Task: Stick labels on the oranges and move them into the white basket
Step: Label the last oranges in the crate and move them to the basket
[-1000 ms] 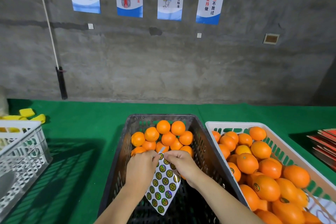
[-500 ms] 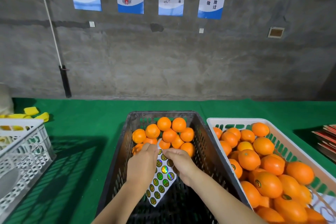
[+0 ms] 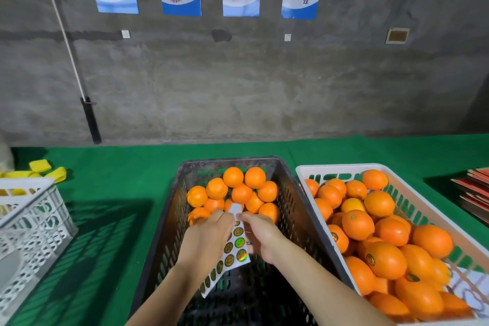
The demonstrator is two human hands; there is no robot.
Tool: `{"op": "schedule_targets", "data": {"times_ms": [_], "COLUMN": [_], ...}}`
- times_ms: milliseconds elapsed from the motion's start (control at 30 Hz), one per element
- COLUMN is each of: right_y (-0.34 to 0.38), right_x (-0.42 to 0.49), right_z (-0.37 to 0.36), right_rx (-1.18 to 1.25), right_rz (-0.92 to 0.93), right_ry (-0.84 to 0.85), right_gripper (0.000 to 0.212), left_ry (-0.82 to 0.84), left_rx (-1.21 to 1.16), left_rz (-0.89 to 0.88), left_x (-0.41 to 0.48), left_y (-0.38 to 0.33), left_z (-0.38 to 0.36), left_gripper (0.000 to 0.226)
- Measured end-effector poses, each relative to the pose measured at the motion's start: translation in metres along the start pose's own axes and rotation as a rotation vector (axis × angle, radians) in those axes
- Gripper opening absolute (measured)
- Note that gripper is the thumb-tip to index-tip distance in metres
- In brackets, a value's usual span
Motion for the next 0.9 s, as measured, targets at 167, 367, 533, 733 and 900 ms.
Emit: {"op": "schedule_targets", "data": {"times_ms": [167,367,533,733,900], "right_y": [0.002,-0.005,0.005,0.021,0.03], "right_x": [-0.004,-0.002,0.001,0.007,0.015], "right_z": [0.012,-0.014,-0.015,-0.005,0.017], "right_rx": [-0.874,-1.451,-1.539,-1.549,-1.541], "right_rz": [0.101,0.112,0.172,0.248,0.217], "right_ry": [-0.194,-0.098,-0.102,-0.243,-0.309], "right_gripper": [0.028,0.025,0.014,0.026,0.033], "left_ry": [0.002,0.108,0.159,0.179,0.183], "left_rx": [-0.562,-0.873,-0.832,-0.78,-0.673], "left_rz": [0.389,0.488,0.463,0.446,0.495], "left_x": [0.008,0.058,0.104,0.153,0.171], "left_y": [0.031,0.075,0.084,0.086,0.096], "left_z": [-0.006,-0.026,-0.048,-0.066,-0.075], "left_gripper": [0.018,0.019,0.027,0.036,0.031]}}
Point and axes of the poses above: each hand's wrist, its own x-axis towards the middle knuckle, its own z-axis out of the back of the hand, y = z × x, the point moved 5 cm from there along x, towards the middle knuckle, and after that the axes turned 13 degrees about y, right-handed, at the moved point
